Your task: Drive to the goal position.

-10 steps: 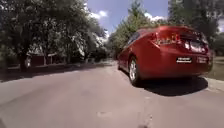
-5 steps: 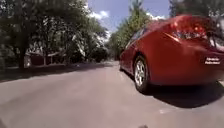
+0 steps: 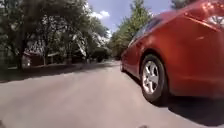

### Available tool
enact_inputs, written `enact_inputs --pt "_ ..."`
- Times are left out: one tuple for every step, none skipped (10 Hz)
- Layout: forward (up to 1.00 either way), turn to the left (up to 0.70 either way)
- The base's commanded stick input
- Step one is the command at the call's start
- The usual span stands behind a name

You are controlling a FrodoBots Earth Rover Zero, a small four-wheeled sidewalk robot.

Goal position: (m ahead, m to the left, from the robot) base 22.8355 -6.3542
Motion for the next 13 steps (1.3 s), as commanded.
enact_inputs --pt "0.85 0.00" --pt "0.85 0.00" --pt "0.85 0.00" --pt "0.85 0.00" --pt "0.85 0.00" --pt "0.85 0.00" --pt "0.85 0.00" --pt "0.85 0.00" --pt "0.85 0.00" --pt "0.85 0.00" --pt "0.85 0.00" --pt "0.85 0.00" --pt "0.85 0.00"
